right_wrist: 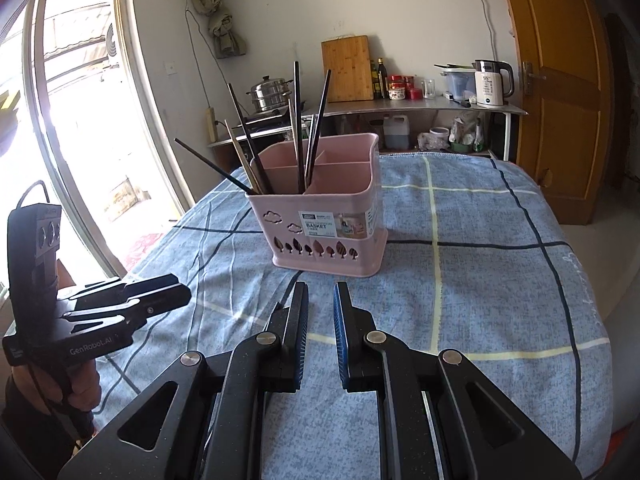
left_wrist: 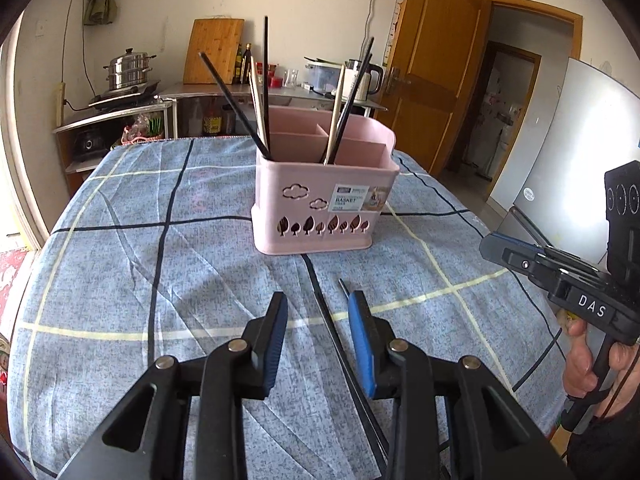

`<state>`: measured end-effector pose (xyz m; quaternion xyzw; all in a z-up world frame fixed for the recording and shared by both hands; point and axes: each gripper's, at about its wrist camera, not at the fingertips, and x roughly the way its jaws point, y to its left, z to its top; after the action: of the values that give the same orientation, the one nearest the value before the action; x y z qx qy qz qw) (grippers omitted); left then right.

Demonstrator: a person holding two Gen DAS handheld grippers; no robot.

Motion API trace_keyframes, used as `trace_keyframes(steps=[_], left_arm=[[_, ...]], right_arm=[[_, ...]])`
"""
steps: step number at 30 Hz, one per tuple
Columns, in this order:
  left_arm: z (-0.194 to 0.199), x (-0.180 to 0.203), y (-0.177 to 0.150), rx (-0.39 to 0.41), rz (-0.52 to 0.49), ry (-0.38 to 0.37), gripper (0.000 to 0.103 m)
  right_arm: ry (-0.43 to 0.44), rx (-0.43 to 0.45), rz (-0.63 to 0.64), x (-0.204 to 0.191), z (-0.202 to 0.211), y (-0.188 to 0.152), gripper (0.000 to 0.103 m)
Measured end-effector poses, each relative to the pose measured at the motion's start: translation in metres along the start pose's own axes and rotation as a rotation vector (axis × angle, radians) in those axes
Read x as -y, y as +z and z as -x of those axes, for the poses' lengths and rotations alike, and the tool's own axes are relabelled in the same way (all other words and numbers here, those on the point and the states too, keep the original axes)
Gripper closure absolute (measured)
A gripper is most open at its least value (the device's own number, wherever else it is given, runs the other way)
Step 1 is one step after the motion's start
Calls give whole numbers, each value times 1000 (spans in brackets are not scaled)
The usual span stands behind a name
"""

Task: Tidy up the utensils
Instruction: 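Move both open tools down to the last black chopsticks on the cloth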

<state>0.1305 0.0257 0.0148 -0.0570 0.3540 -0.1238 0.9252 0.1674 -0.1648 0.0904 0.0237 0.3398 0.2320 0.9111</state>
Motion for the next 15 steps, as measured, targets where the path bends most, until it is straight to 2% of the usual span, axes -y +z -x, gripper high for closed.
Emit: trace_keyframes(steps=[7, 15], left_arm=[[-41, 7, -13, -118, 20, -12, 70], [-78, 13, -20, -194, 7, 19, 72]], right_arm=[[7, -47, -5, 3, -13, -9, 90], [9, -78, -14, 4, -25, -14, 90]])
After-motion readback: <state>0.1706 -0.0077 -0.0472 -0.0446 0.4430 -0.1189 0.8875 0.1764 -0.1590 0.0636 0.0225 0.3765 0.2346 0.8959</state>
